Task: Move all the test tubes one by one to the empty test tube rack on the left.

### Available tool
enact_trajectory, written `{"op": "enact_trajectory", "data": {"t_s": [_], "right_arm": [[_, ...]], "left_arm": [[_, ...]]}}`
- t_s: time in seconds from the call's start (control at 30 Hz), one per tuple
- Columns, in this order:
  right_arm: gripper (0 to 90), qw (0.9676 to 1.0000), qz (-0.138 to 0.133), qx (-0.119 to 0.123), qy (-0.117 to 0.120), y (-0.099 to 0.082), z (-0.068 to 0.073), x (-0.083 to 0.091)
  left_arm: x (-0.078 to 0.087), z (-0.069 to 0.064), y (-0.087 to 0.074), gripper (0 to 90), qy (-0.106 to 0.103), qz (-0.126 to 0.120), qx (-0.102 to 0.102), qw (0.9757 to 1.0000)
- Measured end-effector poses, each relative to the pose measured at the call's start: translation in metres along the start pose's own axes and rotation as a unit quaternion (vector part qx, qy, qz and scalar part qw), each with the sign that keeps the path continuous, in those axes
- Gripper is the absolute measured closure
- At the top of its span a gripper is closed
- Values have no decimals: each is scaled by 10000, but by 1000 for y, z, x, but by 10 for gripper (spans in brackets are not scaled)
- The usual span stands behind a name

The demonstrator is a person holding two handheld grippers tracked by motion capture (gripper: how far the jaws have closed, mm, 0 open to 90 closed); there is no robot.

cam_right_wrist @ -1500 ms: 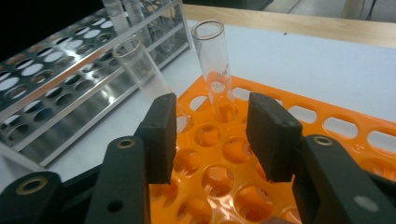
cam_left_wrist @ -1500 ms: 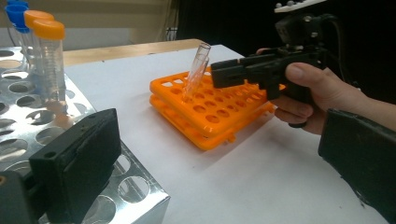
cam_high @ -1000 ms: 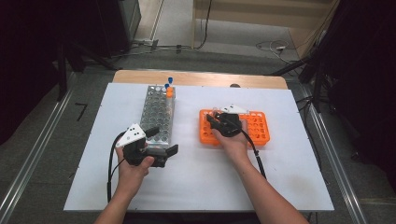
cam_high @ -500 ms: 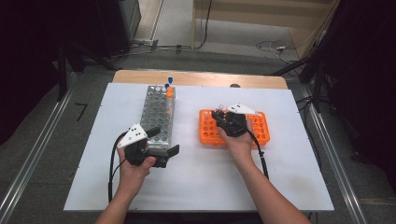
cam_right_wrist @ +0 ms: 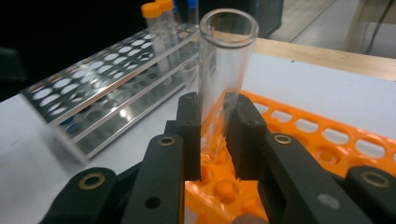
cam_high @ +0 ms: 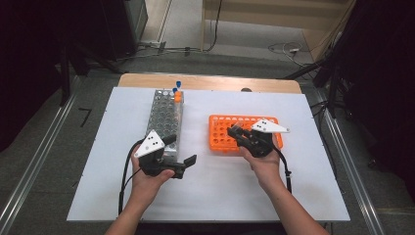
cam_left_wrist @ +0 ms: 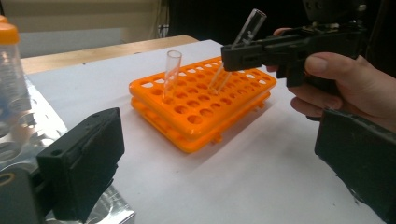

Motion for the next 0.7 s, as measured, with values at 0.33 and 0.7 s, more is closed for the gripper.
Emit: {"op": "enact_trajectory", "data": {"t_s": [0.33, 0.7], "right_arm": [[737, 9966, 269, 203, 753, -21, 34, 19], [737, 9885, 540, 531, 1310, -32, 77, 12]], "left_arm": [[-7, -14, 3, 243, -178, -4, -100, 9998], [-19, -37, -1, 501, -695, 108, -394, 9967]]}}
Point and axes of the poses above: each handheld gripper's, and its own axes: x roughly backward along the jaws, y roughly out of its top, z roughly to its left, the point moved 9 cm from there along -x, roughly forward along the jaws, and after that the axes turned 1 degree about x, right-handed, at the moved point
